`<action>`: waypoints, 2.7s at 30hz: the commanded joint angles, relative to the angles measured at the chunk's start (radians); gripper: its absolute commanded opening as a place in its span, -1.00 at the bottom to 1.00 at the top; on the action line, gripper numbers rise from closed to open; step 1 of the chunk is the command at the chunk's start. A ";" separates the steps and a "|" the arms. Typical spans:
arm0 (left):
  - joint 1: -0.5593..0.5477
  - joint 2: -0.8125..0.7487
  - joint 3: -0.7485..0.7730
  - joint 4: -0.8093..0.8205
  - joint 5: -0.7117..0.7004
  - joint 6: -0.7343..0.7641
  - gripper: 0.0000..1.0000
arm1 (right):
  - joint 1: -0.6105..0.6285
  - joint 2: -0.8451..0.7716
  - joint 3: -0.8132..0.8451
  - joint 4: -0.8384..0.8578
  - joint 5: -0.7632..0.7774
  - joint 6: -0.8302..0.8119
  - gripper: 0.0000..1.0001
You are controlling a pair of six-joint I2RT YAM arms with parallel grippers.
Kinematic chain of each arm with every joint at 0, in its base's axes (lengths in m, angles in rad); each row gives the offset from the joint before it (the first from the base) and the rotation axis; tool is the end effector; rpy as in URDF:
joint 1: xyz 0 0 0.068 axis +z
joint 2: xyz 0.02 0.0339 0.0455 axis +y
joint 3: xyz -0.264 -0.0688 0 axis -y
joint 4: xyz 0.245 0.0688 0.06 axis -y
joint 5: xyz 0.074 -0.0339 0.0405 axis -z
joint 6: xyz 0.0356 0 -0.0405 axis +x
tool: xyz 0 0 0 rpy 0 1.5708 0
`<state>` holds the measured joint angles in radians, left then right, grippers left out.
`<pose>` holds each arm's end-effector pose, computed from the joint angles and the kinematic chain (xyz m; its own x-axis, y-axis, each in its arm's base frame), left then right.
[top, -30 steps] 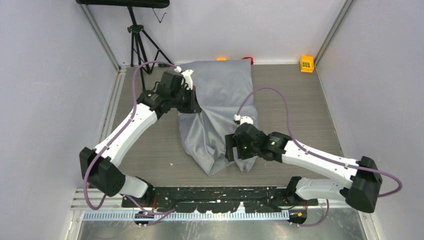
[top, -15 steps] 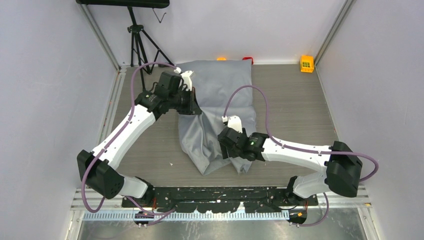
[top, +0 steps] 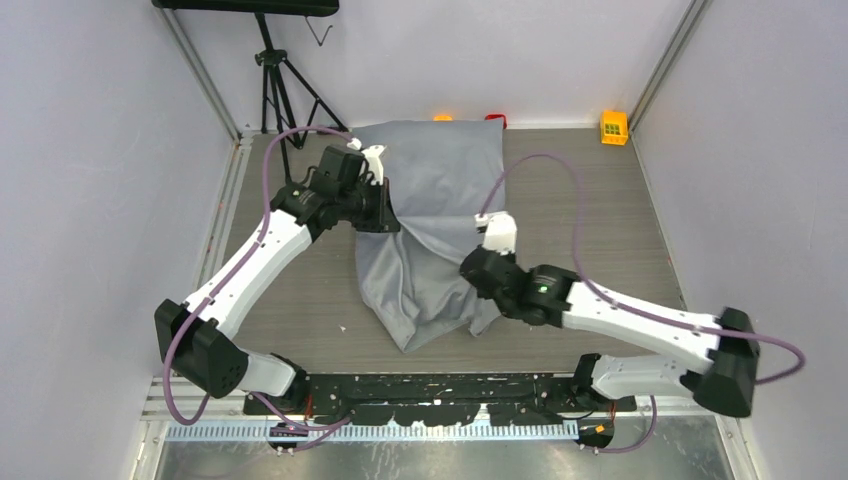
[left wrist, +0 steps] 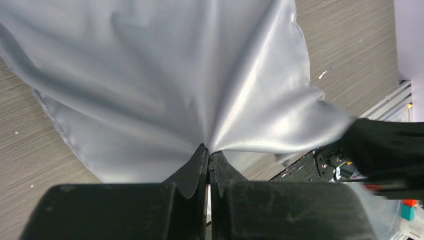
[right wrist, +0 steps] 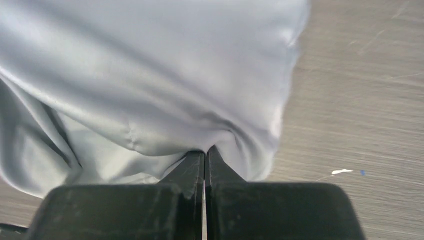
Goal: Remove the pillowcase from the pillow
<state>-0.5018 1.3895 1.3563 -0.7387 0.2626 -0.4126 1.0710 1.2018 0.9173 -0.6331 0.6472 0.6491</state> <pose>0.2559 -0.1509 0.3494 -0.8119 0.0037 -0.5838 0.3297 0.8282 -0.4532 0.1334 0.1995 0.2672 -0.6203 -0.1297 -0.7736 -0.1878 0.9821 -0.0141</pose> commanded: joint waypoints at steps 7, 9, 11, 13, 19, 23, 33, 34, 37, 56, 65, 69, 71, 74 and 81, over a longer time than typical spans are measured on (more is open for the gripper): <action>0.000 -0.047 -0.039 -0.088 -0.151 0.044 -0.81 | -0.295 -0.247 0.100 -0.108 0.057 -0.016 -1.00; -0.042 -0.070 -0.021 -0.157 -0.301 0.052 -0.73 | -0.341 -0.235 0.116 -0.090 -0.006 -0.031 -1.00; -0.150 -0.097 -0.006 -0.200 -0.482 0.083 -0.56 | -0.366 -0.203 0.135 -0.060 -0.096 -0.046 -1.00; -0.249 -0.116 0.001 -0.217 -0.577 0.093 -0.35 | -0.375 -0.148 0.168 -0.049 -0.148 -0.051 -1.00; -0.439 -0.248 -0.131 -0.045 -0.488 0.125 0.36 | -0.378 -0.020 0.244 -0.021 -0.236 -0.037 -1.00; -0.482 -0.273 -0.242 0.064 -0.365 0.158 0.60 | -0.393 -0.018 0.245 0.013 -0.299 -0.013 -1.00; -0.547 -0.205 -0.390 0.257 -0.204 0.192 0.80 | -0.460 -0.040 0.228 0.053 -0.470 0.033 -1.00; -0.563 -0.194 -0.400 0.269 -0.202 0.192 0.87 | -0.460 -0.042 0.221 0.059 -0.483 0.038 -1.00; -0.610 -0.155 -0.423 0.302 -0.252 0.190 0.90 | -0.464 -0.050 0.200 0.070 -0.498 0.047 -1.00; -0.622 0.080 -0.353 0.254 -0.661 0.107 -1.00 | -0.480 -0.210 -0.013 0.067 -0.465 0.078 -1.00; -0.550 -0.080 -0.273 0.174 -0.596 0.114 -1.00 | -0.494 -0.204 0.001 -0.004 -0.323 0.003 -1.00; -0.374 -0.137 -0.256 0.196 -0.440 0.057 -1.00 | -0.528 -0.078 0.132 0.007 -0.268 -0.057 -1.00; -0.306 -0.136 -0.238 0.198 -0.399 0.029 -1.00 | -0.550 0.012 0.222 0.009 -0.266 -0.080 -1.00; -0.207 -0.110 -0.219 0.191 -0.340 -0.003 -1.00 | -0.590 0.131 0.321 0.007 -0.289 -0.103 -1.00; -0.017 -0.039 -0.299 0.210 -0.168 -0.034 -1.00 | -0.618 0.203 0.351 -0.050 -0.423 -0.212 -0.28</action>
<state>-0.5823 1.3262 1.1019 -0.5243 0.0048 -0.4240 0.4694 1.4410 1.2526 -0.6586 0.2932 0.5362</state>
